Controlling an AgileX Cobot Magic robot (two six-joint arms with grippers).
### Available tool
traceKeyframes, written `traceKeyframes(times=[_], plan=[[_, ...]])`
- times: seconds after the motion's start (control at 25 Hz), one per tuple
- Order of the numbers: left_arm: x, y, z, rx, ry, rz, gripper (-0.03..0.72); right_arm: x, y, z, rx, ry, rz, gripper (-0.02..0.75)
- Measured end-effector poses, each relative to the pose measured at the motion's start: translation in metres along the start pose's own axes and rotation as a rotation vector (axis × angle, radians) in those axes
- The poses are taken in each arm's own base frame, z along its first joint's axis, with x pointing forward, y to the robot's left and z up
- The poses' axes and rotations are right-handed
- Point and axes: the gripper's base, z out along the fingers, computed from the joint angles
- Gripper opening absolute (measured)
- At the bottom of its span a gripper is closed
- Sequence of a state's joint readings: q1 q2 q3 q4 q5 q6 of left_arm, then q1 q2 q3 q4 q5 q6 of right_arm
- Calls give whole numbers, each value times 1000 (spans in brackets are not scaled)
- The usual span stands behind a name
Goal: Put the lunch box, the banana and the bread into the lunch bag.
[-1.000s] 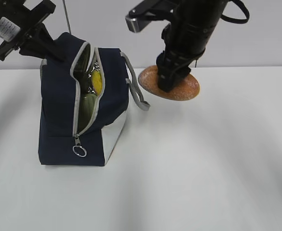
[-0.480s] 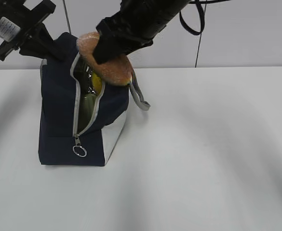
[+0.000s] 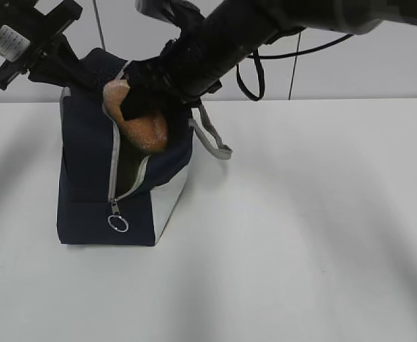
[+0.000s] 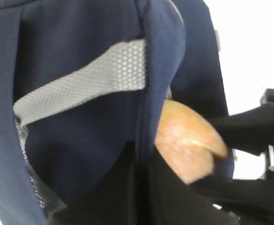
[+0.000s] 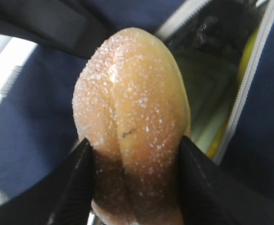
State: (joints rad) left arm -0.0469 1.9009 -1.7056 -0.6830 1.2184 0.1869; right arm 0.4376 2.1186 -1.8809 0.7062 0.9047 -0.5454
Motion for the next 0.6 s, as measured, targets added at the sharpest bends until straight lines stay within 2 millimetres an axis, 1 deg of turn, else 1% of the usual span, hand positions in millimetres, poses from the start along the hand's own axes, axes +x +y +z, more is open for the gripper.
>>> traceKeyframes(times=[0.08,0.2,0.32,0.4,0.44,0.52,0.6], plan=[[0,0,0,0,0,0,-3,4,-5,7,11,22,7,369],[0,0,0,2,0,-1,-3,8,-9,16,15,33,20,430],[0,0,0,3,-1,-1,-3,9,-10,23,6,36,15,546],[0,0,0,4,-1,-2,-3,8,-8,25,-2,41,4,608],[0,0,0,4,-1,-2,-3,7,-7,25,-8,44,-5,627],[0,0,0,4,-1,-2,-3,2,-5,21,-13,53,-31,639],[0,0,0,4,-1,-2,-3,-5,-2,11,-2,68,-83,641]])
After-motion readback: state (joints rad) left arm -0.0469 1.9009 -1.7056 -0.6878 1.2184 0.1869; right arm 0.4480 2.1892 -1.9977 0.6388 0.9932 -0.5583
